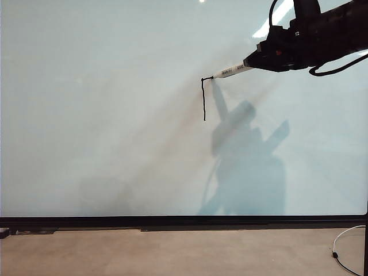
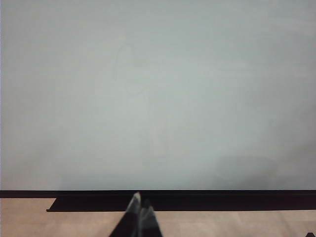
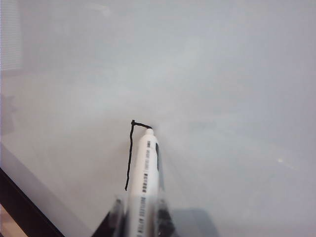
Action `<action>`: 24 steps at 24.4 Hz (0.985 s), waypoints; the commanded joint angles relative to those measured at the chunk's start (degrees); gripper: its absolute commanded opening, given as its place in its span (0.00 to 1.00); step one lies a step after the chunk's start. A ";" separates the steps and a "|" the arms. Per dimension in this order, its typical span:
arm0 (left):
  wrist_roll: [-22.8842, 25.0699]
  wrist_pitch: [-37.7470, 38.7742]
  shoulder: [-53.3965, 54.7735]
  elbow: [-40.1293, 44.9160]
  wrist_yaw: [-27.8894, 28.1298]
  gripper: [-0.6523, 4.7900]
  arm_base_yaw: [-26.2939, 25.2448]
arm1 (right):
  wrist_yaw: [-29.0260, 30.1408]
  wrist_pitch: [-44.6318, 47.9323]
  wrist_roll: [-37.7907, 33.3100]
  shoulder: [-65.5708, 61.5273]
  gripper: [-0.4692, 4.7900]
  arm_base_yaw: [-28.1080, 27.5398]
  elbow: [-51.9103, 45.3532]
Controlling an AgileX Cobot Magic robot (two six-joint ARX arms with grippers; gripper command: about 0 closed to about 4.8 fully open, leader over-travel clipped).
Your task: Pick up the pen on the shelf to the right of the whiteboard and draw a rectangle.
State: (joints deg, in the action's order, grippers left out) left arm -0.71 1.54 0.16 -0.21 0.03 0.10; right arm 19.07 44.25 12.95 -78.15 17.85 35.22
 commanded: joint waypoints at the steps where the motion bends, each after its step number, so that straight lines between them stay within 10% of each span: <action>1: 0.26 -0.35 0.02 -0.17 -0.24 0.11 0.02 | -2.45 0.63 0.15 0.35 0.08 -0.72 0.33; 24: 0.26 -0.33 0.02 -0.15 -0.24 0.11 0.00 | -4.59 2.08 0.17 5.42 0.08 -3.02 -4.66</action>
State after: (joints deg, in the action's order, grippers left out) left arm -0.69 1.54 0.16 -0.21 0.03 0.10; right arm 15.70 45.17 13.08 -73.41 15.03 30.33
